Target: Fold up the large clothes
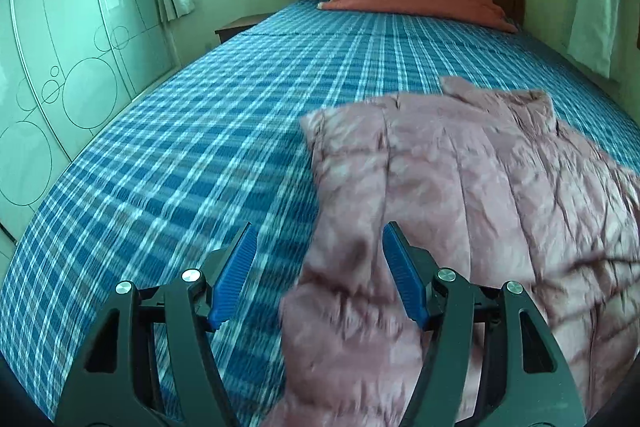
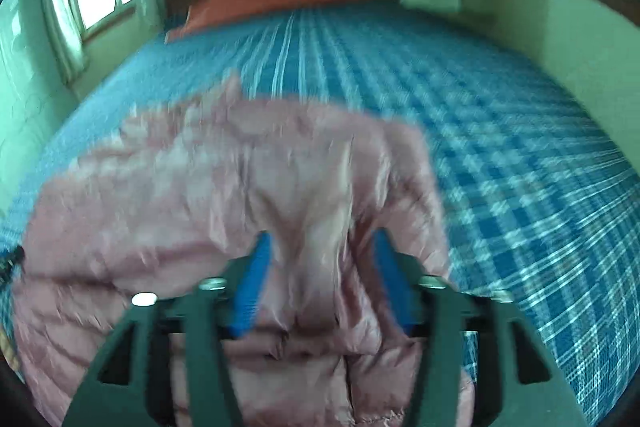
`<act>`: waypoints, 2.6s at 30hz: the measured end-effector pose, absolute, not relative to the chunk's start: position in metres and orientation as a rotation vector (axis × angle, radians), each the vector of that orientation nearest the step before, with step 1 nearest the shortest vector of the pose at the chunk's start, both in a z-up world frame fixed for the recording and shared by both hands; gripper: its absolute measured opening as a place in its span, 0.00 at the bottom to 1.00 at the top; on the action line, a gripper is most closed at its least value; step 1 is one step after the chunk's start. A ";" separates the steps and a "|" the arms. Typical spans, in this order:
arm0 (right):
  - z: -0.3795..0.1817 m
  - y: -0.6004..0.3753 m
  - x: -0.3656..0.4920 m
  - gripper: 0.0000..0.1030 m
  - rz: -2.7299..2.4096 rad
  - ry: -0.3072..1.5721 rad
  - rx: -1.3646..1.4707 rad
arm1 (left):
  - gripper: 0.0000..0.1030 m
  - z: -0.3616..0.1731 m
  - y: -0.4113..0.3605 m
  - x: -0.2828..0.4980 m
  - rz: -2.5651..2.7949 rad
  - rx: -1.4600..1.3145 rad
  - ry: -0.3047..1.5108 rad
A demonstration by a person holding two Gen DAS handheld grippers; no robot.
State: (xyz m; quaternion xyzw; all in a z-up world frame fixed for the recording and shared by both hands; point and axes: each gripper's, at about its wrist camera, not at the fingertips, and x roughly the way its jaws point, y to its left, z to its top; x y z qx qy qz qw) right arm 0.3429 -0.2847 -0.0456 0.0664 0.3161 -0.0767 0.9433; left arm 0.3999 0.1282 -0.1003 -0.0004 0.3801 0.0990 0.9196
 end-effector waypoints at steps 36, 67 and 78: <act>-0.073 -0.279 0.362 0.66 -0.078 0.762 0.095 | 0.68 -0.125 0.144 0.445 0.189 -0.048 0.900; -0.143 -0.400 -0.017 0.67 -0.064 0.801 0.736 | 0.69 -0.127 0.232 0.042 0.132 -0.811 0.957; -0.149 -0.365 -0.003 0.68 0.127 0.746 0.864 | 0.69 -0.135 0.200 0.042 0.055 -0.873 0.942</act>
